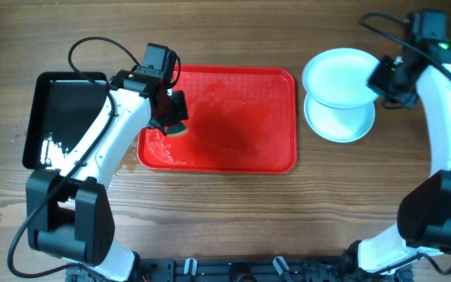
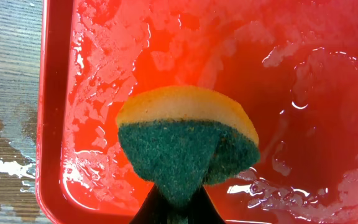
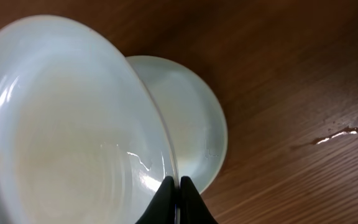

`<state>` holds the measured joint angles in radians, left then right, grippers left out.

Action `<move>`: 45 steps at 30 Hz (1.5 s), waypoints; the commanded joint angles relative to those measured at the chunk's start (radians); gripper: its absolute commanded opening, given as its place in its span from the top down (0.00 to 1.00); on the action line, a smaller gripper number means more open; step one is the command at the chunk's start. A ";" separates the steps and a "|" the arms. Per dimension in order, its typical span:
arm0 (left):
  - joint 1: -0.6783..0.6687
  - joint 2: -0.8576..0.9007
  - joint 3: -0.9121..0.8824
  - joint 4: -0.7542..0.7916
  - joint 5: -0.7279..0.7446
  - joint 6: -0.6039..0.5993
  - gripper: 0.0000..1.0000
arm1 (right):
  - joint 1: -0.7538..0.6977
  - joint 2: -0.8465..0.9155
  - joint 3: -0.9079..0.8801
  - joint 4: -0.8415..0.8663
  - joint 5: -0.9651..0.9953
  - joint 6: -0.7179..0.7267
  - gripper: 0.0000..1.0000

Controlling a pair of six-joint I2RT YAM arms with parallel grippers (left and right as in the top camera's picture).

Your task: Clean dirty plates on tray and stack at the side

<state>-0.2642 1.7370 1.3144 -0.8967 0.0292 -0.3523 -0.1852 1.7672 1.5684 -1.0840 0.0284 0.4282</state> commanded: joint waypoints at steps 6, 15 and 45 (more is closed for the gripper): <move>-0.001 0.010 -0.009 0.003 0.011 0.016 0.96 | -0.109 -0.004 -0.334 0.238 -0.112 -0.086 0.96; -0.001 0.010 -0.009 0.025 0.016 0.016 0.96 | -0.103 -0.003 -0.385 0.352 -0.242 -0.085 0.37; 0.708 0.168 0.056 0.198 0.029 0.061 0.11 | 0.722 -0.244 -0.333 0.303 -0.421 0.121 0.00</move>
<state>0.4454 1.9377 1.3613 -0.6899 0.0288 -0.2966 0.5323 1.5204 1.2396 -0.7692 -0.4400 0.5381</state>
